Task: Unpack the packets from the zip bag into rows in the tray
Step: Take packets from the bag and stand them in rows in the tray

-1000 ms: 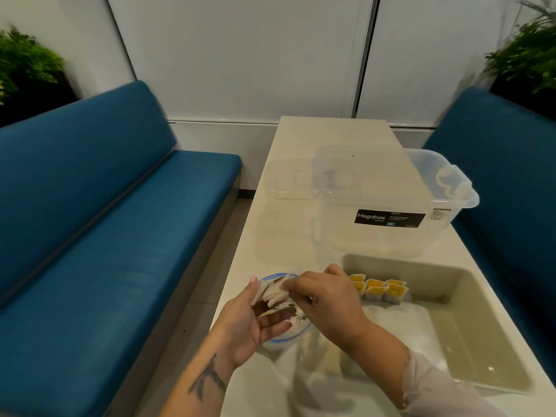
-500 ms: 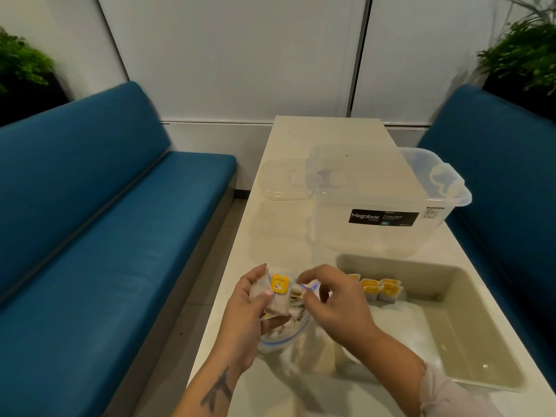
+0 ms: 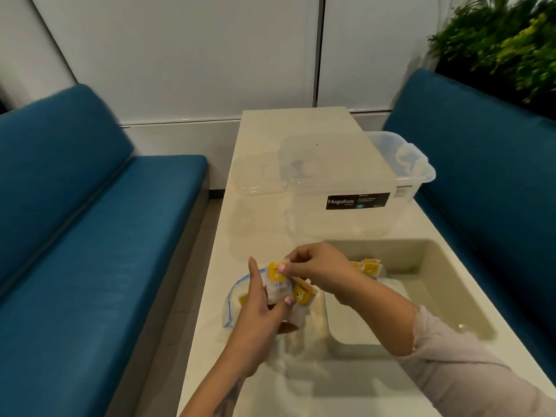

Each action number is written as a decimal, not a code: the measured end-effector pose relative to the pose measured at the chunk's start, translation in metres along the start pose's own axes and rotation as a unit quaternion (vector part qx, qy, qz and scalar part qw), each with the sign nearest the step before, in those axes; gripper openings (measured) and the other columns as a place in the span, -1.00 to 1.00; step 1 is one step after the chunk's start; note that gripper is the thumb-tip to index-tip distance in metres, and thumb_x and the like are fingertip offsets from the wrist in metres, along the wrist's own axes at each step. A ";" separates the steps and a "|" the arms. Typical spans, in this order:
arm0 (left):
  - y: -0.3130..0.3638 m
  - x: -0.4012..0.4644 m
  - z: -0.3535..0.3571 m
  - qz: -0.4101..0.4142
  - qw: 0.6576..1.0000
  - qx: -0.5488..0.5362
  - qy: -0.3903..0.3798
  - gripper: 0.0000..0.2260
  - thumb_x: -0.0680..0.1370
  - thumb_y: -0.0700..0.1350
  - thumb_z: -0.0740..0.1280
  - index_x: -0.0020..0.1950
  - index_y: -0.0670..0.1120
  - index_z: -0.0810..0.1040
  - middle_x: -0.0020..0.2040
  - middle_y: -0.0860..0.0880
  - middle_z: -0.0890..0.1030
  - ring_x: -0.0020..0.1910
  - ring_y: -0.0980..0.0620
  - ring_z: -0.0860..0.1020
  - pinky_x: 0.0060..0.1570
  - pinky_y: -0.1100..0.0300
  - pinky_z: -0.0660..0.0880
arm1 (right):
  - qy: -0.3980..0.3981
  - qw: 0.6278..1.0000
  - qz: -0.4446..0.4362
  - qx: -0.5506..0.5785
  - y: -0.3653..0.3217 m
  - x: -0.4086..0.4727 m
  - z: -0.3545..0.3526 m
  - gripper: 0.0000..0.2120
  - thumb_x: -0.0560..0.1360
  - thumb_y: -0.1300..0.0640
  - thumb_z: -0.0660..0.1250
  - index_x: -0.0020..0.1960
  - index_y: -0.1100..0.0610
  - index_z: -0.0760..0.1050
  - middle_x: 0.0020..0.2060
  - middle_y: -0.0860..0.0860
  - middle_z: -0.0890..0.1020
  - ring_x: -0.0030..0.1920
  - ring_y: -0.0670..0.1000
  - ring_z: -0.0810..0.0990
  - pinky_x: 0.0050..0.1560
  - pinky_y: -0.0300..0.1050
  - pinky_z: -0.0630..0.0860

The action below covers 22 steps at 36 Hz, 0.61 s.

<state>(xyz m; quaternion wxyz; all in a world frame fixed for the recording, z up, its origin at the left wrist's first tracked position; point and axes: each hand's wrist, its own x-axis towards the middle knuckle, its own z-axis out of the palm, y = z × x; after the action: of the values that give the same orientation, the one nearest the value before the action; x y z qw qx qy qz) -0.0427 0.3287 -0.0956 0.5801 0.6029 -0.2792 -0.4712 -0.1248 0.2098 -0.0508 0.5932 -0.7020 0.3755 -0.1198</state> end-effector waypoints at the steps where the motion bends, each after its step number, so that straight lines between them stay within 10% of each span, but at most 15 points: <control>1: -0.001 0.001 0.001 -0.007 1.000 -0.015 -0.008 -0.24 0.57 -0.27 0.23 0.46 0.28 -0.18 0.26 0.10 0.51 0.06 0.10 0.59 -0.14 0.07 0.60 | 0.001 1.000 -0.010 0.010 -0.001 -0.001 -0.002 -0.92 0.43 0.19 0.46 -0.20 0.16 0.58 -0.38 -0.04 0.57 -0.38 -0.17 0.49 -0.36 -0.39 0.39; 8: -0.003 -0.001 0.015 -0.030 0.992 -0.085 -0.089 -0.55 0.37 -0.23 0.41 0.21 0.03 0.45 0.06 -0.01 0.66 0.02 -0.02 0.63 -0.07 0.01 0.60 | 0.033 0.997 -0.066 -0.001 -0.007 -0.016 -0.018 -0.89 0.40 0.22 0.48 -0.25 0.06 0.60 -0.33 0.03 0.62 -0.29 -0.09 0.53 -0.11 -0.13 0.48; 22: -0.010 0.016 0.052 -0.040 0.989 -0.111 -0.083 -0.49 0.44 -0.32 0.37 0.32 0.05 0.43 0.16 -0.04 0.60 0.04 -0.04 0.59 -0.10 0.04 0.59 | 0.121 0.976 -0.115 -0.138 -0.014 -0.046 -0.077 -0.79 0.39 0.23 0.48 -0.31 -0.04 0.57 -0.26 0.04 0.68 -0.22 -0.04 0.63 0.00 -0.09 0.59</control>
<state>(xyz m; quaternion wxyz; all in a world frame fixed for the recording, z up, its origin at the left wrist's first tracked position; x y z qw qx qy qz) -0.0846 0.2939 -0.1030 0.5989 0.5041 -0.2480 -0.5707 -0.1979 0.1837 -0.0048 0.4233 -0.7958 0.3739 -0.2185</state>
